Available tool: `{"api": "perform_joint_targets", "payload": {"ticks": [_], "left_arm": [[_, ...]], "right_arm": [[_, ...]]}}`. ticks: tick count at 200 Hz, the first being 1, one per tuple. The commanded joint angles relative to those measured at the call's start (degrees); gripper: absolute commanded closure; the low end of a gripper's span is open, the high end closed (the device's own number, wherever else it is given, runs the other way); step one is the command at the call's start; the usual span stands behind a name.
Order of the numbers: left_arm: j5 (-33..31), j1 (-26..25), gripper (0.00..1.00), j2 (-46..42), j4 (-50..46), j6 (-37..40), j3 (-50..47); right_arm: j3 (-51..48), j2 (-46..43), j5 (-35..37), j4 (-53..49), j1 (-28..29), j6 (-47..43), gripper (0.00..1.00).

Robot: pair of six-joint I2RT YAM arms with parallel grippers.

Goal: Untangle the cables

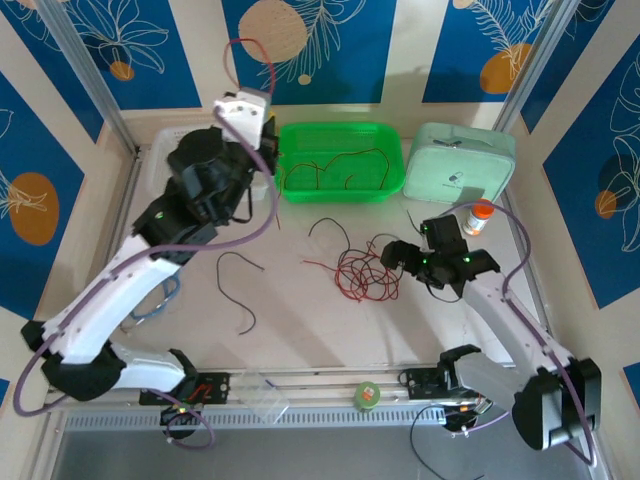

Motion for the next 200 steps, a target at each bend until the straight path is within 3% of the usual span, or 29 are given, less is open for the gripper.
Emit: {"api": "perform_joint_targets", "payload": {"ticks": [1, 39, 84, 135, 159, 200], "left_arm": [[1.28, 0.38, 1.00, 5.11, 12.04, 5.27, 2.40], [3.11, 3.21, 1.00, 18.58, 19.69, 6.55, 10.21], [4.27, 5.56, 1.00, 31.82, 21.95, 7.04, 21.94], [4.47, 8.76, 1.00, 43.62, 24.42, 0.06, 22.08], [5.82, 10.72, 1.00, 50.48, 20.39, -7.63, 23.74], [12.56, 13.94, 1.00, 58.76, 4.77, -19.18, 30.97]], "right_arm": [[2.86, -4.29, -3.18, -6.06, 1.12, -0.91, 0.01], [4.62, -9.03, -4.30, -9.19, 4.55, 0.06, 0.01], [5.36, -10.83, -2.01, -11.18, 8.91, 0.94, 0.01], [4.44, -10.65, -1.84, -11.26, 8.93, 0.78, 0.01], [5.08, -10.09, -2.67, -11.59, 8.92, 0.51, 0.01], [6.27, -9.79, -3.54, -12.03, 9.02, 0.33, 0.01]]}}
